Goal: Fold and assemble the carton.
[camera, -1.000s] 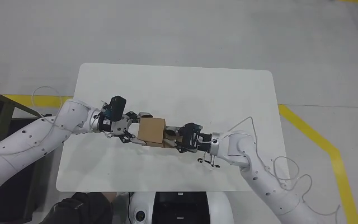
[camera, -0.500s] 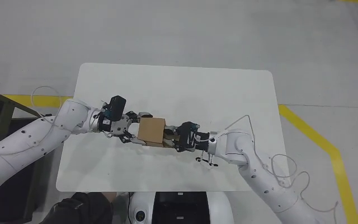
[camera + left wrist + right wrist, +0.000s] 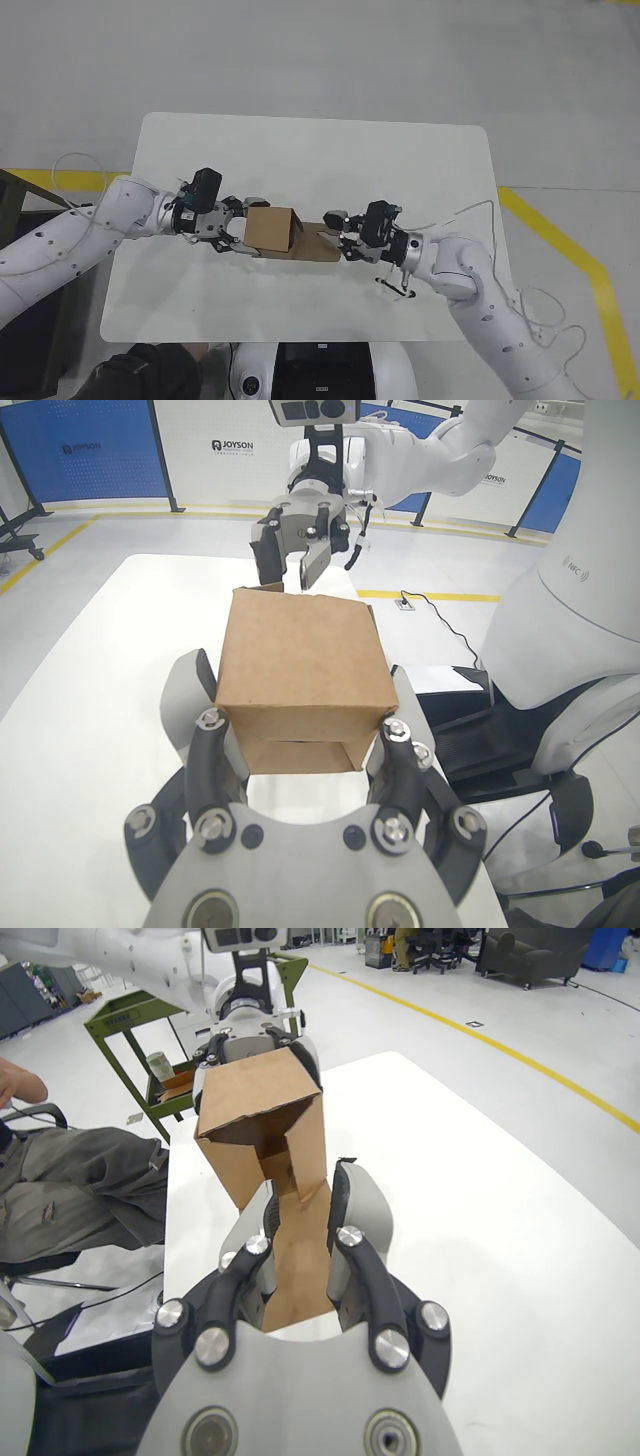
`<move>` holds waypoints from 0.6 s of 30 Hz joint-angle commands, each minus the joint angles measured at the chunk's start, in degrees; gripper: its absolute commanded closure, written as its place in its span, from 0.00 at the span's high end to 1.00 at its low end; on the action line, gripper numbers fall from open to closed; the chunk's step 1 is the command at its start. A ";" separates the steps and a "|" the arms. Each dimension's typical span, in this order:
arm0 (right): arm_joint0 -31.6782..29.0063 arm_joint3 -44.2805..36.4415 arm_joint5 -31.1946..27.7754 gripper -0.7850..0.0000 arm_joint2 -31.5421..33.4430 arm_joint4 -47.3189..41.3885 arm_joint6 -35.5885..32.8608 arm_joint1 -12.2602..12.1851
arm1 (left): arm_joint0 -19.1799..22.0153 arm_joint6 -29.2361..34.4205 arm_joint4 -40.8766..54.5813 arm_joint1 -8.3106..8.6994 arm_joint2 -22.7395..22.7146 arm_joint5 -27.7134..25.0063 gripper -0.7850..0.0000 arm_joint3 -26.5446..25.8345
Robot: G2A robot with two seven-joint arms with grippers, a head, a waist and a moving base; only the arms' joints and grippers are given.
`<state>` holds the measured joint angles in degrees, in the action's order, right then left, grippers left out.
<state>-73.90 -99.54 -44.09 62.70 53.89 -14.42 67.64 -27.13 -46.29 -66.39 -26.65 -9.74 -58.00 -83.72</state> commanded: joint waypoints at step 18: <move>-1.52 7.94 15.62 0.34 5.74 -48.98 -30.10 -2.41 | -0.64 0.00 -0.10 2.00 -2.07 0.00 0.69 -2.45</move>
<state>-75.53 -92.24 -29.42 68.66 6.36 -43.46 65.23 -27.68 -46.29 -66.41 -24.75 -11.65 -58.00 -85.99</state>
